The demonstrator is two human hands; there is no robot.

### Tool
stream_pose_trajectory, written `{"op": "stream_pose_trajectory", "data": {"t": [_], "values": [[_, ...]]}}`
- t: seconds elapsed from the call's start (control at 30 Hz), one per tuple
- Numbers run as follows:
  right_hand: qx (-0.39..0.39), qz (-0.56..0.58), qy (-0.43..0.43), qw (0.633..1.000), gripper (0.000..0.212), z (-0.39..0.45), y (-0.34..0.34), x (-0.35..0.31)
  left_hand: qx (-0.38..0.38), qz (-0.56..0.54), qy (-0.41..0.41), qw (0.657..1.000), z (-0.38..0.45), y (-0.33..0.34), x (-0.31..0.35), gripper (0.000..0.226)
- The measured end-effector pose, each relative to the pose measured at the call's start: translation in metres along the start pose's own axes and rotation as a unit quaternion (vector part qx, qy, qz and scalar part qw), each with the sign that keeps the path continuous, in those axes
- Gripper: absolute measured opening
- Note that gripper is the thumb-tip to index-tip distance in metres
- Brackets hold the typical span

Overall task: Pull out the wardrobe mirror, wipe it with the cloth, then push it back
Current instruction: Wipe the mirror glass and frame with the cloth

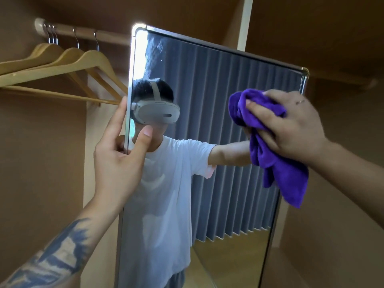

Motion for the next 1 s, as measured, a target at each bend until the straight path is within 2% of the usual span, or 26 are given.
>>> {"op": "stream_pose_trajectory", "data": {"t": [0.03, 0.07, 0.13, 0.2, 0.23, 0.33, 0.37, 0.4, 0.5, 0.57, 0.67, 0.73, 0.8, 0.83, 0.93, 0.97, 1.0], "values": [[0.004, -0.011, 0.007, 1.000, 0.054, 0.003, -0.004, 0.008, -0.001, -0.002, -0.005, 1.000, 0.000, 0.000, -0.001, 0.062], [0.024, -0.014, 0.050, 0.998, 0.055, 0.007, -0.012, 0.022, -0.002, -0.008, -0.009, 1.000, -0.001, 0.000, -0.001, 0.062], [0.086, 0.008, 0.188, 0.978, 0.056, 0.008, -0.025, 0.045, -0.004, -0.019, -0.014, 1.000, -0.001, 0.000, -0.002, 0.061], [0.120, 0.018, 0.268, 0.956, 0.056, 0.004, -0.025, 0.040, -0.011, -0.026, -0.018, 0.999, -0.002, 0.001, -0.002, 0.060], [0.119, 0.025, 0.260, 0.958, 0.056, 0.004, -0.020, 0.028, -0.011, -0.029, -0.024, 0.999, -0.002, 0.001, -0.003, 0.060], [0.033, 0.024, 0.071, 0.997, 0.056, 0.010, -0.003, -0.012, -0.015, -0.032, -0.043, 0.998, -0.002, 0.001, -0.005, 0.059], [0.016, 0.006, 0.035, 0.999, 0.056, 0.010, -0.004, -0.009, -0.019, -0.032, -0.045, 0.998, -0.002, 0.001, -0.004, 0.059], [0.024, -0.003, 0.049, 0.998, 0.057, 0.013, -0.010, 0.004, -0.022, -0.031, -0.045, 0.998, -0.002, 0.002, -0.002, 0.059], [0.120, 0.018, 0.251, 0.960, 0.055, 0.014, -0.030, 0.050, -0.025, -0.027, -0.041, 0.998, -0.004, 0.001, 0.004, 0.060], [0.133, 0.018, 0.270, 0.953, 0.055, 0.013, -0.025, 0.033, -0.024, -0.031, -0.034, 0.999, -0.004, 0.001, 0.005, 0.059], [0.060, 0.041, 0.126, 0.989, 0.059, 0.016, -0.002, -0.015, -0.017, -0.019, -0.023, 0.999, -0.003, -0.001, 0.004, 0.059], [0.008, 0.033, 0.035, 0.999, 0.057, 0.014, 0.003, -0.026, -0.013, -0.015, -0.024, 1.000, -0.003, 0.000, 0.002, 0.057], [-0.011, 0.000, 0.001, 1.000, 0.057, 0.017, 0.001, -0.017, -0.008, -0.020, -0.035, 0.999, -0.003, -0.001, 0.000, 0.055], [0.003, -0.009, 0.029, 1.000, 0.058, 0.019, -0.006, -0.003, -0.008, -0.022, -0.038, 0.999, -0.003, -0.002, 0.000, 0.054], [0.090, 0.013, 0.208, 0.974, 0.057, 0.013, -0.025, 0.039, -0.010, -0.018, -0.029, 0.999, -0.003, -0.002, 0.002, 0.052], [0.096, 0.021, 0.229, 0.968, 0.057, 0.008, -0.023, 0.037, -0.011, -0.013, -0.024, 1.000, -0.003, -0.001, 0.002, 0.052], [0.084, 0.024, 0.215, 0.973, 0.058, 0.004, -0.017, 0.026, -0.010, -0.009, -0.021, 1.000, -0.003, -0.001, 0.003, 0.051]]}}
Point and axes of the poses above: each hand's wrist, its own z-axis towards the middle knuckle, its own y-axis out of the palm, x = y × z, the point moved 9 cm from there along z, towards the middle knuckle, and after that the axes turned 12 degrees about z, right-handed, at the moved point
